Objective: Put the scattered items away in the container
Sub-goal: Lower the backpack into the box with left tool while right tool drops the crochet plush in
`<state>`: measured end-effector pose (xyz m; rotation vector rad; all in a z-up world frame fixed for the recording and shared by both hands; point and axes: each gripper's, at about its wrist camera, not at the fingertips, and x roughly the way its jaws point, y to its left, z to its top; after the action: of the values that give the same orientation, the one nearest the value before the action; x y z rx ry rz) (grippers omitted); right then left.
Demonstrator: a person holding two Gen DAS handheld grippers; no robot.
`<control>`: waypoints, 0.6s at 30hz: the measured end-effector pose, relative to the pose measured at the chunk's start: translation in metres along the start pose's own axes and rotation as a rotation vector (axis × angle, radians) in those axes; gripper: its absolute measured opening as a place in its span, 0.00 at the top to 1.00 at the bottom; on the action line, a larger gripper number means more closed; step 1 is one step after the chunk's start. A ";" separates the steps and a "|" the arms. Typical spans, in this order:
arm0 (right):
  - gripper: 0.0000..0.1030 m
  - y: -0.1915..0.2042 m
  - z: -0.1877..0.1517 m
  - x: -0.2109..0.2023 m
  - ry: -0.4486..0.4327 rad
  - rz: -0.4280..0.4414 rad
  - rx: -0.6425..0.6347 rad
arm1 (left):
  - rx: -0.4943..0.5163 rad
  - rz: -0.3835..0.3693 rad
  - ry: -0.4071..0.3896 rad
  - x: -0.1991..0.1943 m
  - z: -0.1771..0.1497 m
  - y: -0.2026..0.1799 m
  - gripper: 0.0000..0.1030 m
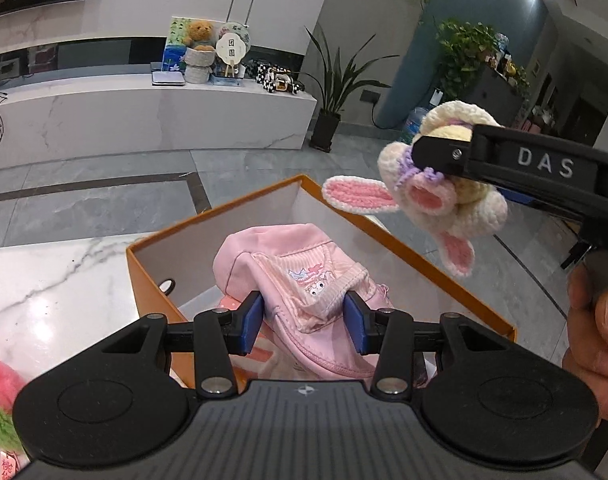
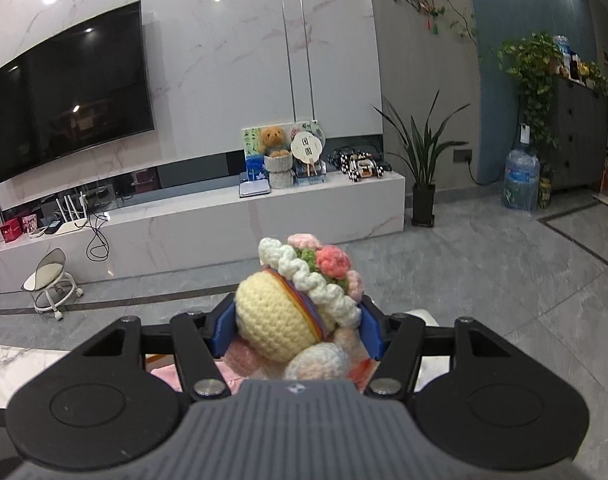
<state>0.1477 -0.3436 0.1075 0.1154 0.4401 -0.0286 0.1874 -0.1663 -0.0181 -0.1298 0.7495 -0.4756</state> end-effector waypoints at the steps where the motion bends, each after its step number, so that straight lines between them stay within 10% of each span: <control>1: 0.39 0.000 -0.001 0.001 0.003 0.000 0.000 | 0.001 0.000 -0.001 0.001 -0.001 0.000 0.51; 18: 0.23 -0.006 -0.013 0.013 0.060 0.057 0.075 | -0.097 0.013 -0.142 0.003 0.004 0.030 0.30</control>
<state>0.1534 -0.3476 0.0893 0.2030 0.4956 0.0147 0.2033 -0.1418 -0.0252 -0.2469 0.6336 -0.4130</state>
